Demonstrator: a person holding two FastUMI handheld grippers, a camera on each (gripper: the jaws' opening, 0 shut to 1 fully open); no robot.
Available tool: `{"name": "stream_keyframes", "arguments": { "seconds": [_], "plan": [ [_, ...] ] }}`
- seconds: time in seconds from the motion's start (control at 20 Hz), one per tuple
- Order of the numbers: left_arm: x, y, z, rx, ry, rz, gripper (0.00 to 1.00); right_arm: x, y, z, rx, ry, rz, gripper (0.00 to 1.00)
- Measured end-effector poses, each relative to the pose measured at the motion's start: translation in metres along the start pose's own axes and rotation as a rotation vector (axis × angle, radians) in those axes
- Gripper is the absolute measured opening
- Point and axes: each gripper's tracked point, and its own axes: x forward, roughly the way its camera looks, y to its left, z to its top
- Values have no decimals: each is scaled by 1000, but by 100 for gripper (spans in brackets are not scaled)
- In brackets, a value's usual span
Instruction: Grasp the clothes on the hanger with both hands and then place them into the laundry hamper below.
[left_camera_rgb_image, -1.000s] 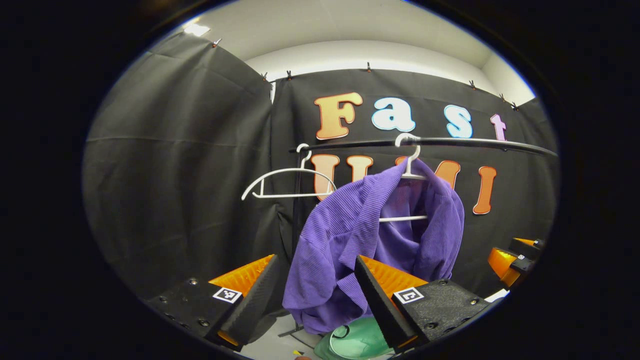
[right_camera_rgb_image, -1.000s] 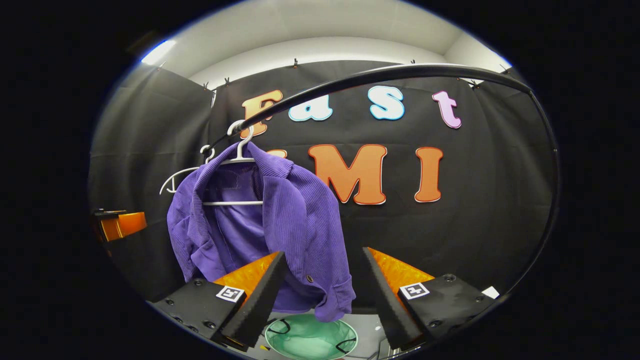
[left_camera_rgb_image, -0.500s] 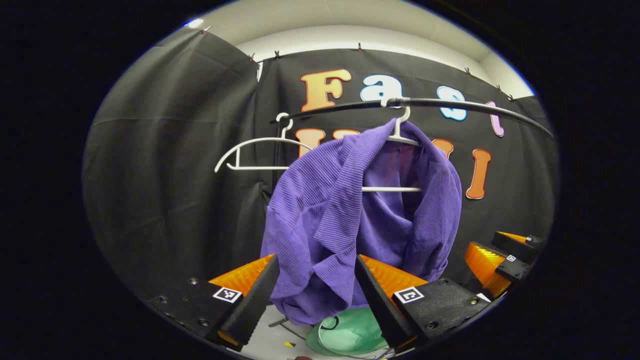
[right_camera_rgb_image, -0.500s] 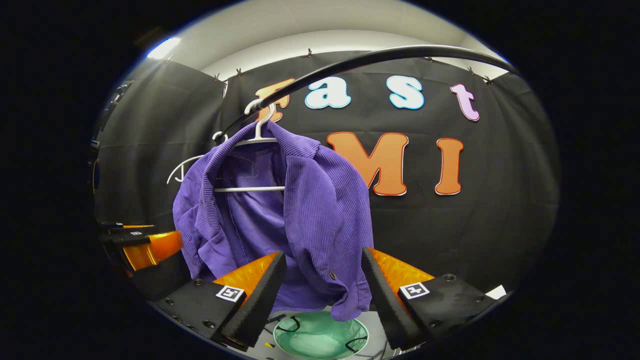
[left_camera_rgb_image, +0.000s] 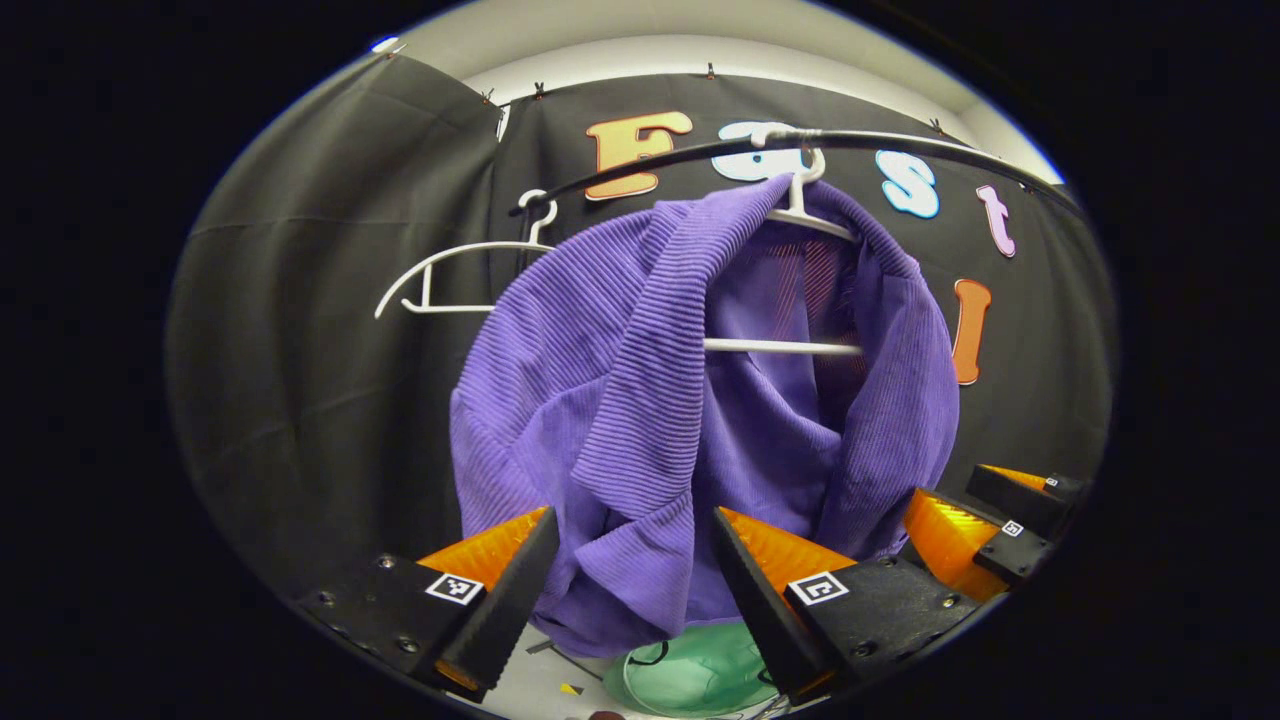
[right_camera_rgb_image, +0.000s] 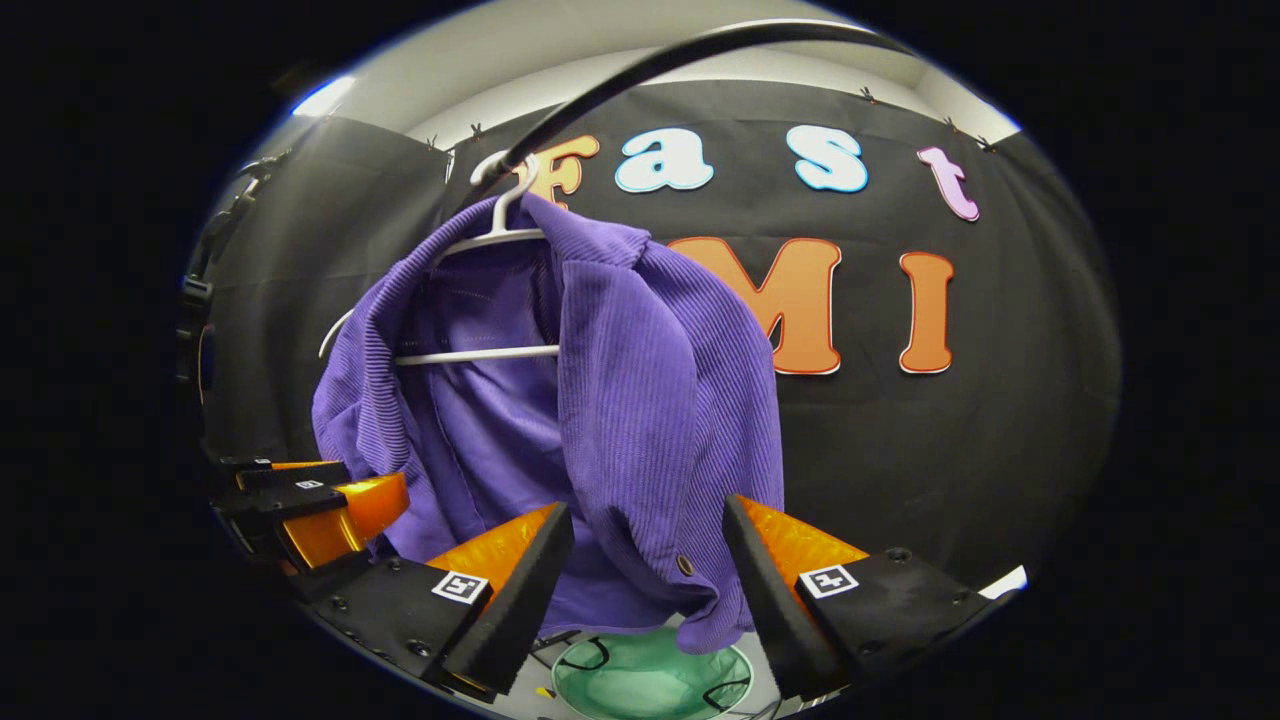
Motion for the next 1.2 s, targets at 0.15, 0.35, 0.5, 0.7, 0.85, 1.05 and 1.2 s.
{"name": "stream_keyframes", "arguments": {
  "seconds": [0.15, 0.35, 0.5, 0.7, 0.85, 1.05, 1.2],
  "plan": [
    [18, -3, -11, 14, 26, 8, 96, 21, -2, -10, 47, 34, 16, 90],
    [34, -3, -18, 13, 51, 12, 95, 42, 7, -12, 92, 55, 73, 74],
    [39, 3, -20, 14, 59, 25, 69, 46, 15, -11, 107, 70, 131, 40],
    [42, 6, -20, -23, 70, 22, 23, 45, 19, -5, 170, 96, 229, 16],
    [37, 0, -14, -8, 50, -34, 2, 45, 6, 3, 184, 118, 258, 17],
    [21, -1, -4, 58, 33, -59, 1, 40, -17, 27, 225, 107, 270, 17],
    [8, 1, 7, 50, 16, -67, 1, 37, -42, 44, 271, 83, 252, 16]
  ]
}}
